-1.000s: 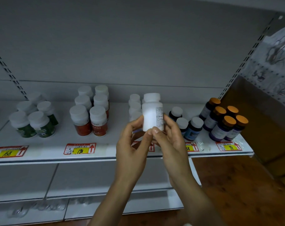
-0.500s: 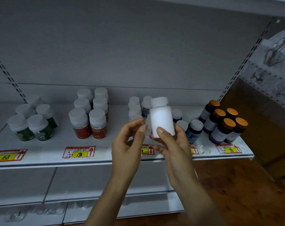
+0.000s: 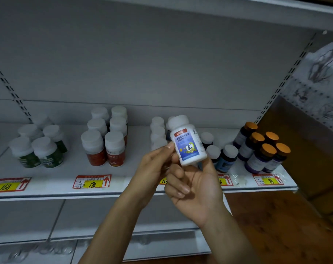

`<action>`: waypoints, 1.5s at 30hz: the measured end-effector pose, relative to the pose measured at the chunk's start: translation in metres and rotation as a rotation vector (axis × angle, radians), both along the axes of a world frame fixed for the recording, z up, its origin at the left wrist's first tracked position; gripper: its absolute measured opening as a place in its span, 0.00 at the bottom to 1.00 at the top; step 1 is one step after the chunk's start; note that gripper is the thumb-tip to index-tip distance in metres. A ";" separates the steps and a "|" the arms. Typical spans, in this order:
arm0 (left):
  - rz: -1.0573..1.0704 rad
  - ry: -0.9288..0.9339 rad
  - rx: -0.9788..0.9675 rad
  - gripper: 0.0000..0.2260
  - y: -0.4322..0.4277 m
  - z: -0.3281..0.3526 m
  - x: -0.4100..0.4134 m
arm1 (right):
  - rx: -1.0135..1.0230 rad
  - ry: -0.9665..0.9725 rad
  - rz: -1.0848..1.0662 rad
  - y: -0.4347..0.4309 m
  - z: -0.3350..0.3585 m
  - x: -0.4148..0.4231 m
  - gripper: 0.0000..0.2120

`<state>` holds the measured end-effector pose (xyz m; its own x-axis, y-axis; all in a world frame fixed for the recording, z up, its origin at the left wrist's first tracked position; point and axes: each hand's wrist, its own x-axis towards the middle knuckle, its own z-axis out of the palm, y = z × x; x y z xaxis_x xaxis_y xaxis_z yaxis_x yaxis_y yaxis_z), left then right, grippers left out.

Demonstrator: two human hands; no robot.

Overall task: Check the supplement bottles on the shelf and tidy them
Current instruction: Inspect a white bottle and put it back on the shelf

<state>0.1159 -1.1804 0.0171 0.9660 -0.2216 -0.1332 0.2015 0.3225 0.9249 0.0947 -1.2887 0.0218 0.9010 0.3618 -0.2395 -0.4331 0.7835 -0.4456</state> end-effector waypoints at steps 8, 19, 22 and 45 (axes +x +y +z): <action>0.144 -0.153 -0.195 0.14 0.008 -0.008 0.009 | -0.949 -0.163 -0.245 -0.004 -0.011 0.012 0.20; 0.211 -0.490 0.328 0.17 0.015 -0.005 0.031 | -1.271 -0.858 -0.374 -0.036 0.029 0.064 0.12; 0.314 -0.656 0.828 0.21 0.013 -0.027 0.043 | -1.286 -0.758 -0.595 -0.038 0.026 0.087 0.10; 0.277 -0.803 1.234 0.24 0.011 -0.069 0.045 | -1.777 -0.518 -0.065 -0.032 -0.044 0.169 0.15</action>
<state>0.1607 -1.1699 -0.0523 0.8620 -0.1709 0.4773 -0.4140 -0.7806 0.4682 0.2641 -1.3207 -0.0224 0.9998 -0.0092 0.0180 0.0067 -0.6893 -0.7244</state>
